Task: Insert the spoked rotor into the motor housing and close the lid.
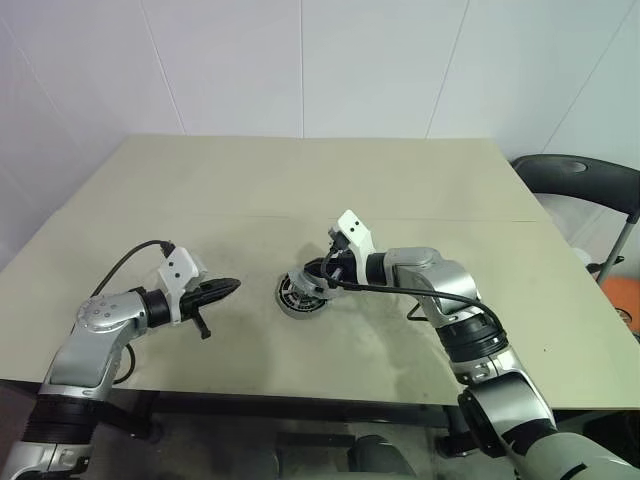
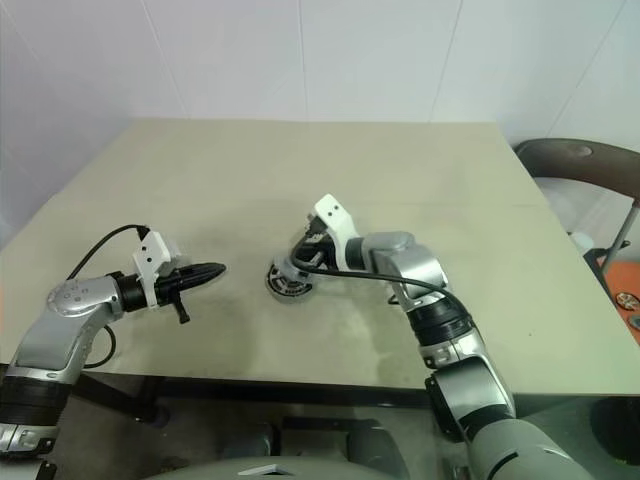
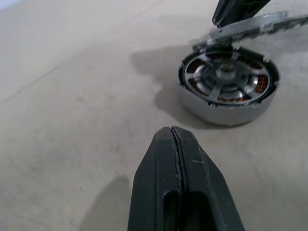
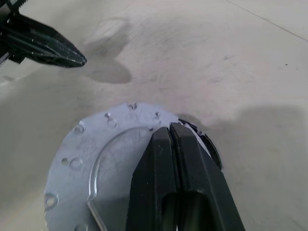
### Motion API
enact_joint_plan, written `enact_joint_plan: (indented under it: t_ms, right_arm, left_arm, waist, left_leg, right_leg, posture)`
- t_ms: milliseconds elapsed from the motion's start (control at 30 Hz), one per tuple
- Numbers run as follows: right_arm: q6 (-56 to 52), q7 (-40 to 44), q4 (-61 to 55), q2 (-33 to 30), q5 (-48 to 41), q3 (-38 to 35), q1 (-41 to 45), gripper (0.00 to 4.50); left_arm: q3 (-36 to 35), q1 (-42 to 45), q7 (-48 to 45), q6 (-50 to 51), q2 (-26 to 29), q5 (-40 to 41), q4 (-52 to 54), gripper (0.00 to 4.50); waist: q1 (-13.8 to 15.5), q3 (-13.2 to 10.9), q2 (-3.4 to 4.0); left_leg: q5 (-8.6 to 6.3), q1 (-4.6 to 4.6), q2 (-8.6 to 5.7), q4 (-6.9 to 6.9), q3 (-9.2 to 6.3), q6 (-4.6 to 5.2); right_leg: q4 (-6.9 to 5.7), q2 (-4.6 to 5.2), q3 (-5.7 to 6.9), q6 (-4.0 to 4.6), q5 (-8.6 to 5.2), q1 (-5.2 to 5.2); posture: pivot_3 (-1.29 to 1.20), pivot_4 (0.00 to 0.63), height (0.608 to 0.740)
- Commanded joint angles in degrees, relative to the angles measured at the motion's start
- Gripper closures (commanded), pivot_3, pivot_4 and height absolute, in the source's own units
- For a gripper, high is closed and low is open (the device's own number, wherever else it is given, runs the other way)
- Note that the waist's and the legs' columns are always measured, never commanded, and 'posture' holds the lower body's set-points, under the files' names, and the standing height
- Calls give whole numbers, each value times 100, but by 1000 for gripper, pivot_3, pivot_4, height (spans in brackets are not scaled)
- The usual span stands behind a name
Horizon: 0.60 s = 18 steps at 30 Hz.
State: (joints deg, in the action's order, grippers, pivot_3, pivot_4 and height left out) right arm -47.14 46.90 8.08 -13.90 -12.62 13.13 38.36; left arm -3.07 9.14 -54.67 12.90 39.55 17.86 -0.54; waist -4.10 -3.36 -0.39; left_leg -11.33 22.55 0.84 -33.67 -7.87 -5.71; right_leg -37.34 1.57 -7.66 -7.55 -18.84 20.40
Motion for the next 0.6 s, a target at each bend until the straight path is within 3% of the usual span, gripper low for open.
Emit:
enact_joint_plan:
  t_ms: [33, 167, 300, 600]
  right_arm:
    - [74, -69, -34, 28, 18, 114, 7, 4459]
    - [252, -346, 176, 154, -54, -181, 69, 4459]
    - [90, 33, -7, -27, -472, -449, 156, 4459]
    - [107, 824, -242, -983, -404, 114, -161, 4459]
  left_arm:
    - [-41, 144, -13, -208, -11, -59, -32, 4500]
    - [-18, 188, 7, -258, -45, -108, -83, 4500]
    - [10, 213, 28, -253, -85, -160, -81, 4500]
    - [-2, 218, 46, -241, -104, -238, -70, 4500]
  waist:
    - [5, 0, 0]
    - [1, 0, 0]
    - [6, 0, 0]
    - [0, 0, -1]
  left_leg:
    - [0, 0, 0, 0, 0, 0]
    - [0, -1, 0, -1, 0, 0]
    - [0, 0, 0, 0, 0, 0]
    - [0, 0, 0, 0, 0, 0]
  right_leg:
    - [0, 0, 0, 0, 0, 0]
    - [-1, 0, 0, 0, 0, 1]
    - [0, 0, 0, -1, 0, -4]
    - [1, 0, 0, 0, -1, -5]
  posture:
    - [0, 0, 740]
    - [0, 0, 740]
    - [0, 0, 740]
    - [0, 0, 740]
